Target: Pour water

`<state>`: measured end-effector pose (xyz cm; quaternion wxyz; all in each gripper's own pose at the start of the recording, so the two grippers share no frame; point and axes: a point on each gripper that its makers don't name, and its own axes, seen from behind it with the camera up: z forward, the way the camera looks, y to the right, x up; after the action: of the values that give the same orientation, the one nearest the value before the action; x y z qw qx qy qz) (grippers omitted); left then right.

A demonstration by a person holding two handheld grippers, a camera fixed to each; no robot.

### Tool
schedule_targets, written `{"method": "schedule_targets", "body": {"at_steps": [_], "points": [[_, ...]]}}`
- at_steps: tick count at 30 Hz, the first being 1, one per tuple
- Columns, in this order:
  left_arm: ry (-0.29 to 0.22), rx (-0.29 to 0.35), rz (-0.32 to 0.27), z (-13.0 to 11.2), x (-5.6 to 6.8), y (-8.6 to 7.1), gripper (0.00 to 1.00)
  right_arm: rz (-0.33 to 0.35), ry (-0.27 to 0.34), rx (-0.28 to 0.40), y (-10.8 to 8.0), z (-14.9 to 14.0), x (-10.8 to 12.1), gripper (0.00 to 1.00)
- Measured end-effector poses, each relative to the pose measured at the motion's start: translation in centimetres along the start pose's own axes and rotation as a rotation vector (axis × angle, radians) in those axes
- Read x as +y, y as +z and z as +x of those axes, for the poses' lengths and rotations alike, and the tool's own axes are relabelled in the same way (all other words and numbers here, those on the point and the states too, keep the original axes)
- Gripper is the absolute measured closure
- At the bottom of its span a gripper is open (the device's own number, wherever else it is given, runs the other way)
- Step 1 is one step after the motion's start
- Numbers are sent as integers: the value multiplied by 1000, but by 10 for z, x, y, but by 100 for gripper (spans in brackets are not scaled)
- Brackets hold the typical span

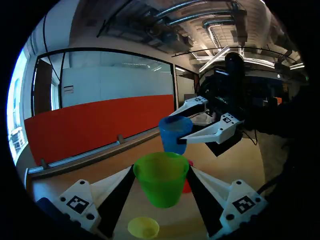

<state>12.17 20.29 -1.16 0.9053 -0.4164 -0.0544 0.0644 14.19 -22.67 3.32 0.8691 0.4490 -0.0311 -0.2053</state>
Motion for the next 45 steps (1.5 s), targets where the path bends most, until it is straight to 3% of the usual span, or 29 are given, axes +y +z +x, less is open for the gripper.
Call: {"method": "schedule_targets", "body": {"at_steps": [23, 45], "points": [[-5, 10, -3, -2, 1, -1, 11, 33, -186, -20, 14, 27, -2, 8], [-48, 51, -3, 4, 1, 0, 11, 38, -254, -7, 24, 45, -1, 8]]}}
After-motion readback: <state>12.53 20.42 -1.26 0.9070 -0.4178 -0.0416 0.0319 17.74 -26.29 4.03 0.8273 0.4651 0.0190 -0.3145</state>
